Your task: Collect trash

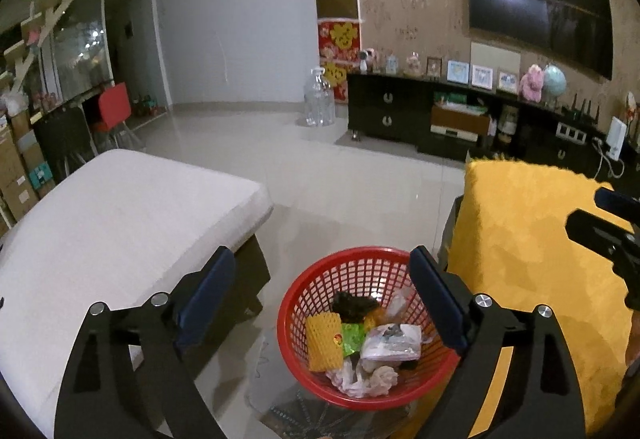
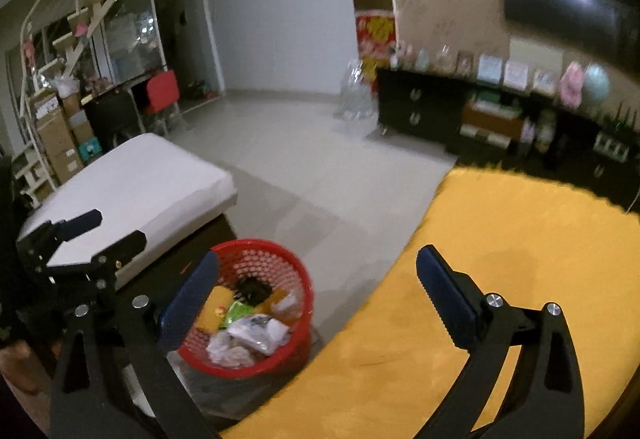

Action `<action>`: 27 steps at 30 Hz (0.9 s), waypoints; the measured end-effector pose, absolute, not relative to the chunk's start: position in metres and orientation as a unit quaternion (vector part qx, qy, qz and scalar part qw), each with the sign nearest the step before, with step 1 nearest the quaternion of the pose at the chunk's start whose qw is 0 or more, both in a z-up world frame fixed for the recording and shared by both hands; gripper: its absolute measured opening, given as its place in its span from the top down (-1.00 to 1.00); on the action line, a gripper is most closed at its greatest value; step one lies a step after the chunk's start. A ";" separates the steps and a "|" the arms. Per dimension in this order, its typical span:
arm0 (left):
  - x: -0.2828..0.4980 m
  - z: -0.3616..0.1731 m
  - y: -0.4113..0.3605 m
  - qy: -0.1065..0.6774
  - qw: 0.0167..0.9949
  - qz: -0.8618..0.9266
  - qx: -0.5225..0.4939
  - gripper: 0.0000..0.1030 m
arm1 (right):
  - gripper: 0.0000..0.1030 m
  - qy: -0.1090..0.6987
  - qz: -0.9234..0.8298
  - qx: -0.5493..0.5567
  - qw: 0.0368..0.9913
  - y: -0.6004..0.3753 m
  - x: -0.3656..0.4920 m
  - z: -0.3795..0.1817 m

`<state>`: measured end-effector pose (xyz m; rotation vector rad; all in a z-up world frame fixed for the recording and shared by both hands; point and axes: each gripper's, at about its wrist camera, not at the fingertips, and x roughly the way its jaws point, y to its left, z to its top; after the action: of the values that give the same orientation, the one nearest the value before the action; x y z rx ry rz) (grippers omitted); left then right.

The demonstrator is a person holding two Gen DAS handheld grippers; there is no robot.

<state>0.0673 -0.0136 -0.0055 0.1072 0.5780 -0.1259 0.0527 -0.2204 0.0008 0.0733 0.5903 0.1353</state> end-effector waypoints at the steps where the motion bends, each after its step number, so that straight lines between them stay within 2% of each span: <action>1: 0.063 -0.003 -0.013 0.279 0.957 -0.060 0.051 -0.70 | -0.86 0.286 0.065 0.035 0.955 -0.221 0.049 0.003; 8: 0.031 0.008 -0.017 0.248 0.965 -0.061 0.051 -0.72 | -0.86 0.291 0.065 0.063 0.952 -0.221 0.020 -0.001; 12: 0.015 0.009 -0.013 0.239 0.968 -0.060 0.049 -0.80 | -0.86 0.286 0.064 0.057 0.955 -0.213 0.005 -0.001; 27: 0.001 0.001 -0.005 0.258 0.962 -0.089 0.028 -0.85 | -0.86 0.282 0.048 0.053 0.957 -0.218 -0.017 -0.006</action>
<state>0.0012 -0.0047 0.0010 0.0558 0.5223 -0.1812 -0.0171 -0.2176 -0.0058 0.1071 0.5732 0.0979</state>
